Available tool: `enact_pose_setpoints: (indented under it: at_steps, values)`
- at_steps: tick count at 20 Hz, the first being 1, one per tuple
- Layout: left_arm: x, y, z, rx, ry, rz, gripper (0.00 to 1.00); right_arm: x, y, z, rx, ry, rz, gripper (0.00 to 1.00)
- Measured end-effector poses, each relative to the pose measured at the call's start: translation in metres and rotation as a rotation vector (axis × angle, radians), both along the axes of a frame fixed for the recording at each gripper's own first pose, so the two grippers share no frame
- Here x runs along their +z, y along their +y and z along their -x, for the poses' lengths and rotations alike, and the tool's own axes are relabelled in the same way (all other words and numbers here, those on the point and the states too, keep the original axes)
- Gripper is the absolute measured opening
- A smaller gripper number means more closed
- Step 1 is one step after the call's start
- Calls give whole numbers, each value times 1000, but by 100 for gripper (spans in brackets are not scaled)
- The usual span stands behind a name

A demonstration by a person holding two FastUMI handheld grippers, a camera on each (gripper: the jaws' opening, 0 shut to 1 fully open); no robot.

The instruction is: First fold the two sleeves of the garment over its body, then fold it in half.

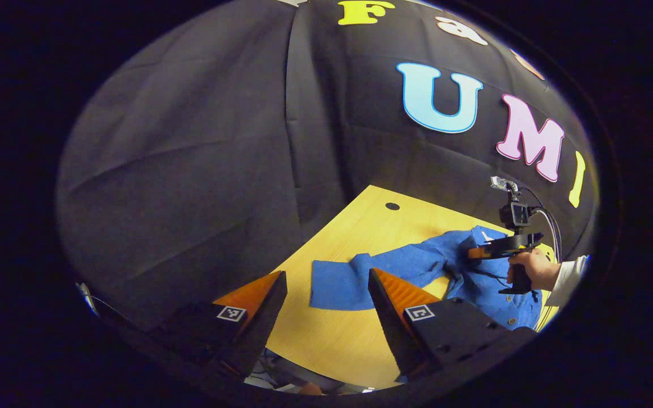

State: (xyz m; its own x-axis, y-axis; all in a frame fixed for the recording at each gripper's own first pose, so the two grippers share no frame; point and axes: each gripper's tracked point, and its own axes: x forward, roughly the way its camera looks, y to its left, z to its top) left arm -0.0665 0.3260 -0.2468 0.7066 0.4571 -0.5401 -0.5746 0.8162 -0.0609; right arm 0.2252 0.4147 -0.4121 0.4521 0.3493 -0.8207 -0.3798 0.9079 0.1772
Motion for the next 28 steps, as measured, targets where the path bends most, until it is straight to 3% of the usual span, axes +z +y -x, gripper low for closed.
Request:
enact_pose_setpoints:
  at_steps: [1, 4, 6, 7, 9, 13, 19, 20, 25, 27, 28]
  values:
    - [-4, 0, -5, -5, 4, 5, 84, -1, 5, 7, -8, 42, -36, 15]
    - [-28, 5, -19, -23, 34, 6, 84, 21, -1, -4, -15, -24, -79, 82]
    - [-41, 9, -34, -31, 54, 27, 84, 55, -12, -5, -14, -84, -107, 85]
    - [-50, 12, -38, -26, 65, 50, 84, 77, -19, -4, -12, -114, -133, 95]
    - [-70, 24, -48, -4, 115, 85, 84, 121, -39, 4, 21, -175, -186, 92]
    - [-108, 40, -65, 4, 206, 128, 84, 182, -110, 25, 76, -298, -164, 94]
    - [-176, 37, -46, 29, 394, 196, 85, 221, -200, 46, -23, -354, -138, 94]
    - [-181, 57, -78, 8, 279, 94, 79, 224, -209, 47, -38, -361, -130, 94]
    - [-190, 31, -92, -86, 323, 101, 51, 240, -224, 56, -77, -369, -156, 94]
    - [-190, 22, -94, -111, 395, 112, 23, 244, -228, 58, -92, -366, -162, 94]
    - [-190, 27, -101, -98, 411, 109, 14, 245, -231, 59, -98, -366, -159, 94]
